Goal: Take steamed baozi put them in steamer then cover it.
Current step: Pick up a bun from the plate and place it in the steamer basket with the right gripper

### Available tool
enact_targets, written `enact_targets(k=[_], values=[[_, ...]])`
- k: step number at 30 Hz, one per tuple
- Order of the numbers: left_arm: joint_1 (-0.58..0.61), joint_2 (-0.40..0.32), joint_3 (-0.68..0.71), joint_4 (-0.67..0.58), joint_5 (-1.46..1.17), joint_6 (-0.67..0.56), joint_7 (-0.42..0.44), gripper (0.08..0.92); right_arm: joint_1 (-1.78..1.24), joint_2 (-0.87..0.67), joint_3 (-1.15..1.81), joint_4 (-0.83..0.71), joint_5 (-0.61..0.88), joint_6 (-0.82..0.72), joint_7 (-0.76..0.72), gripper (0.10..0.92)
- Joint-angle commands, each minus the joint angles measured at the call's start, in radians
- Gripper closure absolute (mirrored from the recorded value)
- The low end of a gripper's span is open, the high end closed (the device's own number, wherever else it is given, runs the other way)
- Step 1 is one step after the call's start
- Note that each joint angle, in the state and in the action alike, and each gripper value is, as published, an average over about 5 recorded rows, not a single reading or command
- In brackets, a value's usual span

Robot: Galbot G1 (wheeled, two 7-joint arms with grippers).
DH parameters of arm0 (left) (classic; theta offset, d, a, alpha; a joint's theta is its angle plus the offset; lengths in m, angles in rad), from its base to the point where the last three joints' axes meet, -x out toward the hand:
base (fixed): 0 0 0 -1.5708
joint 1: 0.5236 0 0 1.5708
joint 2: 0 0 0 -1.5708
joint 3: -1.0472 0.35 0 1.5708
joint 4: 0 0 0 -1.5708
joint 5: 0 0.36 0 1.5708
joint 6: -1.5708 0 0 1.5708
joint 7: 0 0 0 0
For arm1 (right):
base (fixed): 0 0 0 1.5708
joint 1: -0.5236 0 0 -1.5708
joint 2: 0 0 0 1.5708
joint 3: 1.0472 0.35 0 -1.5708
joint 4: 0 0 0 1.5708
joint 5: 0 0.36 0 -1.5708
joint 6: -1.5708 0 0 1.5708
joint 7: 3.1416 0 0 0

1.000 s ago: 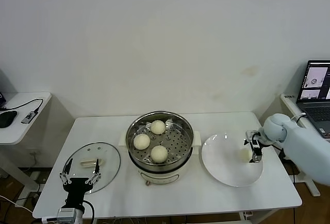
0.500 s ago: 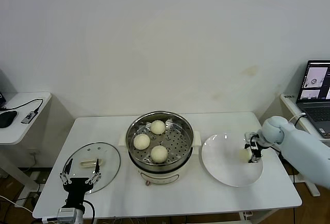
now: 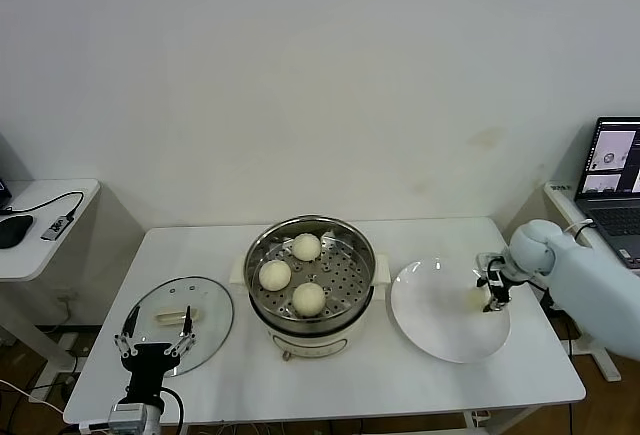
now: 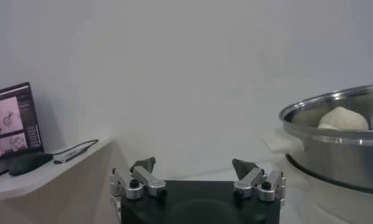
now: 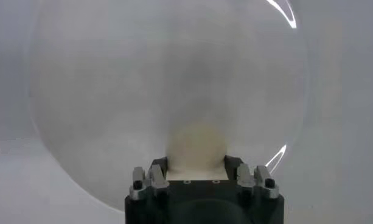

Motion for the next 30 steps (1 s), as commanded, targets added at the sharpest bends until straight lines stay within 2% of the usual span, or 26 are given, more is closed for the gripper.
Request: enact_targets(k=[1,7,13,22,30], values=[[-0.001,0.003,0.001,-0.006,-0.002,0.0,0.0,0.177,0.279,-0.072,-0.189,0.168,0.173,-0.08,-0.024,0.448],[-0.002,0.003,0.001,-0.009,-0.003,-0.001,-0.002,0.177,0.6,-0.071,-0.452,0.315,0.395,-0.192,0.009,0.45],[-0.002,0.011,-0.001,-0.013,-0.004,-0.001,-0.002,0.177,0.81,0.042,-0.602,0.383,0.588,-0.311,0.085,0.448],[-0.002,0.017,-0.012,-0.012,-0.006,-0.002,-0.002,0.177,0.825,0.284,-0.63,0.352,0.813,-0.46,0.208,0.44],[-0.005,0.007,-0.021,-0.004,-0.01,0.0,-0.003,0.177,0.711,0.456,-0.6,0.269,0.868,-0.511,0.279,0.44]])
